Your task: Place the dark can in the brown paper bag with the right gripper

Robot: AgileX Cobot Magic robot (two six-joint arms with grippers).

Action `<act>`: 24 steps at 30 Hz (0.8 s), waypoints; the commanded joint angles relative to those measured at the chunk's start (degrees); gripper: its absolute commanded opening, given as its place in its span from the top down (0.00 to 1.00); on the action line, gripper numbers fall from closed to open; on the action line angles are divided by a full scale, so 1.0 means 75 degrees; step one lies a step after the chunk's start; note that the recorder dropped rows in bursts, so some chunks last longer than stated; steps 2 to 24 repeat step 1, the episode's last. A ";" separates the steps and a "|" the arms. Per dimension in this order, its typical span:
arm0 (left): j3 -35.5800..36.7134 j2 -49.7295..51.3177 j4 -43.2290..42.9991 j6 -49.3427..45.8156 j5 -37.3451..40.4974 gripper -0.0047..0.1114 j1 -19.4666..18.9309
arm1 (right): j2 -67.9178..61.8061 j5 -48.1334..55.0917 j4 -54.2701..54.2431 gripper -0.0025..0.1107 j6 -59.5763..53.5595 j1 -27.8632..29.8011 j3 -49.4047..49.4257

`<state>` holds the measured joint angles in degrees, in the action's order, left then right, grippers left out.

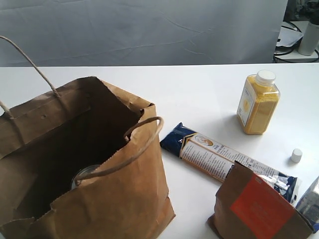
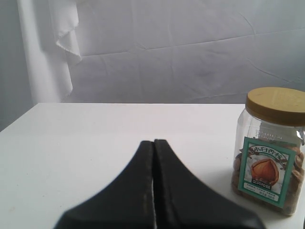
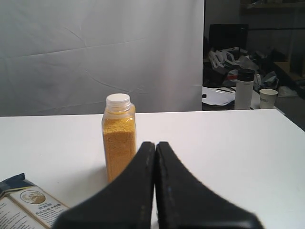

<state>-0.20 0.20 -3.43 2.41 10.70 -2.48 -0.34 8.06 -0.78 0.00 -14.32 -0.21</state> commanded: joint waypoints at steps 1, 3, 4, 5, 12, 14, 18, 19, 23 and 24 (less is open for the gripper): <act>0.0027 -0.0027 -0.0020 0.0027 -0.0037 0.96 0.0046 | 0.0045 -0.0040 0.0042 0.98 0.0000 0.0060 0.0027; 0.0027 -0.0027 -0.0020 0.0027 -0.0037 0.96 0.0046 | 0.0045 -0.0040 0.0042 0.98 0.0000 0.0060 0.0027; 0.0027 -0.0027 -0.0020 0.0027 -0.0037 0.96 0.0046 | 0.0045 -0.0040 0.0042 0.98 0.0000 0.0060 0.0027; 0.0027 -0.0027 -0.0020 0.0027 -0.0037 0.96 0.0046 | 0.0045 -0.0040 0.0042 0.98 0.0000 0.0060 0.0027; 0.0027 -0.0027 -0.0020 0.0027 -0.0037 0.96 0.0046 | 0.0045 -0.0040 0.0042 0.98 0.0000 0.0060 0.0027; 0.0027 -0.0027 -0.0020 0.0027 -0.0037 0.96 0.0046 | 0.0045 -0.0040 0.0042 0.98 0.0000 0.0060 0.0027; 0.0027 -0.0027 -0.0020 0.0027 -0.0037 0.96 0.0046 | 0.0045 -0.0040 0.0042 0.98 0.0000 0.0060 0.0027; 0.0027 -0.0027 -0.0020 0.0027 -0.0037 0.96 0.0046 | 0.0045 -0.0040 0.0042 0.98 0.0000 0.0060 0.0027; 0.0027 -0.0027 -0.0020 0.0027 -0.0037 0.96 0.0046 | 0.0045 -0.0040 0.0042 0.98 0.0000 0.0060 0.0027; 0.0027 -0.0027 -0.0020 0.0027 -0.0037 0.96 0.0046 | 0.0045 -0.0040 0.0042 0.98 0.0000 0.0060 0.0027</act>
